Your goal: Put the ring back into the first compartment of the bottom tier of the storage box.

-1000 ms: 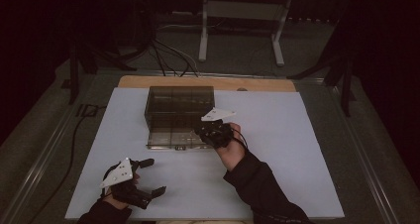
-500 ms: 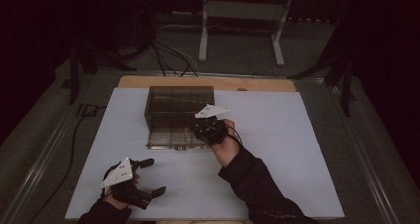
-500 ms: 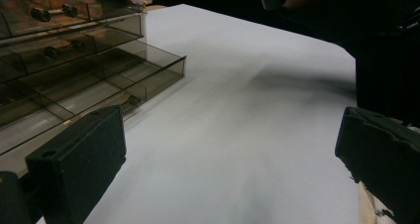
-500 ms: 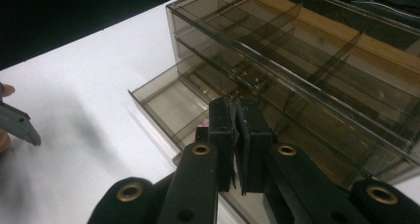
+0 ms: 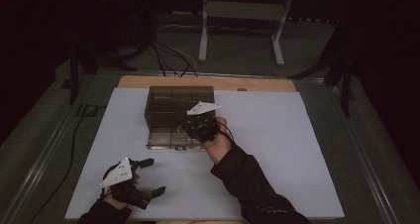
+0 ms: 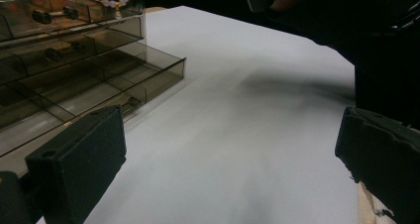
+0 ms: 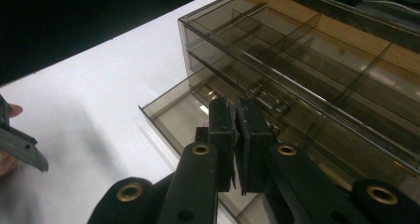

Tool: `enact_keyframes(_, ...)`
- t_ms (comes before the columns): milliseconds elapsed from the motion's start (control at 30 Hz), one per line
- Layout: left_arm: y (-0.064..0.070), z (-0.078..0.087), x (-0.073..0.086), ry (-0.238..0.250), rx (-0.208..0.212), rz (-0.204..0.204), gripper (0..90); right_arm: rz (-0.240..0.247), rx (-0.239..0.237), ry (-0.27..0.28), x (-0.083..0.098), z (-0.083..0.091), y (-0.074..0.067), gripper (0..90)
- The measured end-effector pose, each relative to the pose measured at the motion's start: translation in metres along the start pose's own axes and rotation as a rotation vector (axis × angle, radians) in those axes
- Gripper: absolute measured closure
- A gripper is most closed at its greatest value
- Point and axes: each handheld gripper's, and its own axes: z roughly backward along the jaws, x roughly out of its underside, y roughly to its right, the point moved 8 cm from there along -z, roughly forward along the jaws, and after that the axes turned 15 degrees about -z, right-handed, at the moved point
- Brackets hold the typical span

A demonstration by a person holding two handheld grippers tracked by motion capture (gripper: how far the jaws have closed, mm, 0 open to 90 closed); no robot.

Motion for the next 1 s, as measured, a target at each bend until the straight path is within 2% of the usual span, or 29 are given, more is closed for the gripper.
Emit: enact_keyframes(1000, -0.001, 0.001, 0.0, 0.007, -0.001, 0.001, 0.5, -0.011, -0.031, -0.019, -0.013, -0.04, -0.024, 86.9)
